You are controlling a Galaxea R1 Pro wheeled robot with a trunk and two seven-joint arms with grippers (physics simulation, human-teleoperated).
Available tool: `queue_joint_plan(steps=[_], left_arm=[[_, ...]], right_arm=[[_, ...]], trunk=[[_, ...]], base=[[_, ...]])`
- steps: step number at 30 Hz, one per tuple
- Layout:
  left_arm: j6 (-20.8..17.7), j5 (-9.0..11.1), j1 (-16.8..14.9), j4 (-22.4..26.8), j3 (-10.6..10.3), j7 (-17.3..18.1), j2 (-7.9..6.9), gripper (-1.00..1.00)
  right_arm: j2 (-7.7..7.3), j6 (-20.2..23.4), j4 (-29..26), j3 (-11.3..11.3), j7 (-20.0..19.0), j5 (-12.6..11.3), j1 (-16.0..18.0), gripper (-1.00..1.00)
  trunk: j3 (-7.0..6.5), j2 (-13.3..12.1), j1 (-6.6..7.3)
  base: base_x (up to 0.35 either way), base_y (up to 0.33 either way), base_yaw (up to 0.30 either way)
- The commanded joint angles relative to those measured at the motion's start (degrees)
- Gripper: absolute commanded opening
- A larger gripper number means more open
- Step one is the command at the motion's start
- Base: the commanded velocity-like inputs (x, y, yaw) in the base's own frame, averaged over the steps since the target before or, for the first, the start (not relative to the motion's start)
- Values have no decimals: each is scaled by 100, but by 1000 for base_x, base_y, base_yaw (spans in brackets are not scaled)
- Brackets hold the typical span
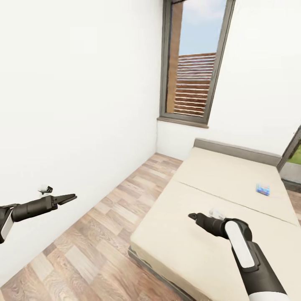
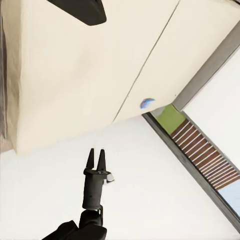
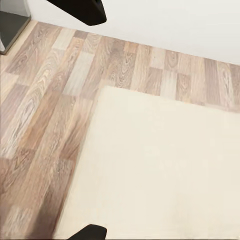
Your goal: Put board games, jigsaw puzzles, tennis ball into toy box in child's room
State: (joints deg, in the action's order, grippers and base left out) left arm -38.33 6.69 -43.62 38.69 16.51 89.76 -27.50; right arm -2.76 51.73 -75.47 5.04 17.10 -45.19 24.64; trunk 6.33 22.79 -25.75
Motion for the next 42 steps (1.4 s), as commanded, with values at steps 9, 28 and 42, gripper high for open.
queue_joint_plan(steps=[9, 28, 42], left_arm=[[-61, -2, 1, 1, -6, 24, 7, 100], [-61, -9, 0, 1, -7, 24, 7, 100], [-61, -20, -1, 2, -7, 24, 14, 100]], right_arm=[[2, 4, 32, 32, 48, -67, 6, 100], [4, -13, 41, 32, 48, -69, 6, 100], [4, -30, 128, 32, 40, -69, 6, 100]], trunk=[[10, 13, -4], [10, 13, -4], [10, 13, -4]], base=[[0, -151, -280], [0, -3, -281], [0, 0, -281]])
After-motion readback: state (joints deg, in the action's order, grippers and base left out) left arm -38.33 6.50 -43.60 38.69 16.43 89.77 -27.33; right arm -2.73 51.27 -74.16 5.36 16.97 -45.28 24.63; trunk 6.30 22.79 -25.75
